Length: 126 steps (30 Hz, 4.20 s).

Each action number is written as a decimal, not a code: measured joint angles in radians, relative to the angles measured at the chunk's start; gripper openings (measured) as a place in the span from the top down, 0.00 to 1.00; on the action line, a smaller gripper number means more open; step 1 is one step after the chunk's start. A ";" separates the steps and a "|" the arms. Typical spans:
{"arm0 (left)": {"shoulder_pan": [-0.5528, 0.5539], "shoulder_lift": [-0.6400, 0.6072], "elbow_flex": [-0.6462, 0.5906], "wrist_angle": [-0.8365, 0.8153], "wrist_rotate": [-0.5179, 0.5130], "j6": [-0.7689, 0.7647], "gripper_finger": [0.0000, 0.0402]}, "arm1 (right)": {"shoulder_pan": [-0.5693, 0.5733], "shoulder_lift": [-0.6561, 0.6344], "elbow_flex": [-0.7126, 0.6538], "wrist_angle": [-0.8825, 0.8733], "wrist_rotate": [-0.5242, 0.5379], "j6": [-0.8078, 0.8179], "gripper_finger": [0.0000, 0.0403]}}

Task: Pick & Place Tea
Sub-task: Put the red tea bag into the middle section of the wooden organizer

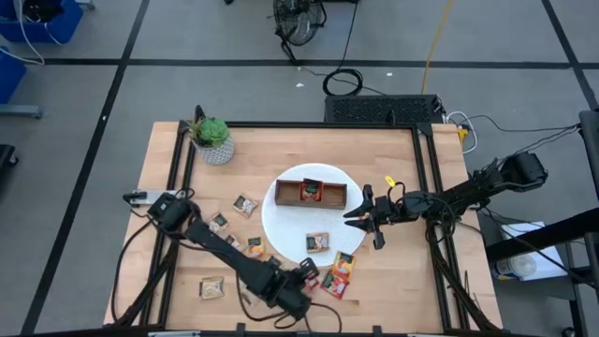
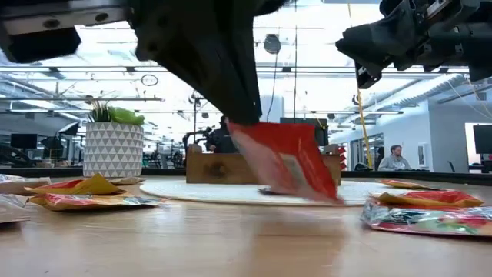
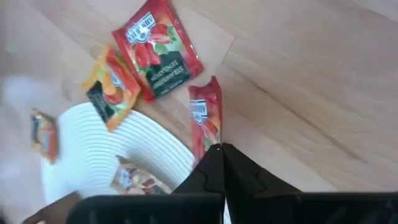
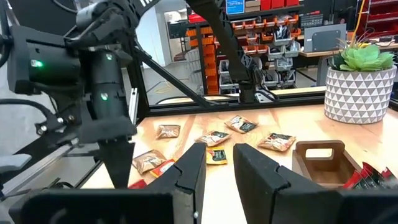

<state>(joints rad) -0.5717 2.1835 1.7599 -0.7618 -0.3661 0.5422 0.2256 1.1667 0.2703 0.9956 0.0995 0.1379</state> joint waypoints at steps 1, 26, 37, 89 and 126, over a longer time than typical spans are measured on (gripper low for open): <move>-0.005 -0.004 0.000 -0.006 -0.028 0.002 1.00 | 0.000 0.000 0.000 0.001 0.000 0.000 0.82; 0.063 -0.016 0.004 -0.162 -0.556 0.341 1.00 | 0.000 0.000 0.000 -0.008 0.001 -0.017 0.82; 0.201 -0.017 -0.017 -0.272 -0.735 0.423 1.00 | -0.001 0.000 0.000 -0.012 0.002 -0.102 0.82; 0.609 -0.234 -0.183 0.117 0.336 -0.258 0.99 | -0.003 0.000 0.000 -0.119 0.004 -0.226 0.82; 0.638 -0.096 -0.193 0.093 0.244 -0.287 1.00 | -0.003 0.000 0.000 -0.022 0.004 -0.394 0.82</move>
<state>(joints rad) 0.0658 2.0879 1.5672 -0.6684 -0.1217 0.2554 0.2226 1.1667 0.2703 0.9738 0.1040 -0.2558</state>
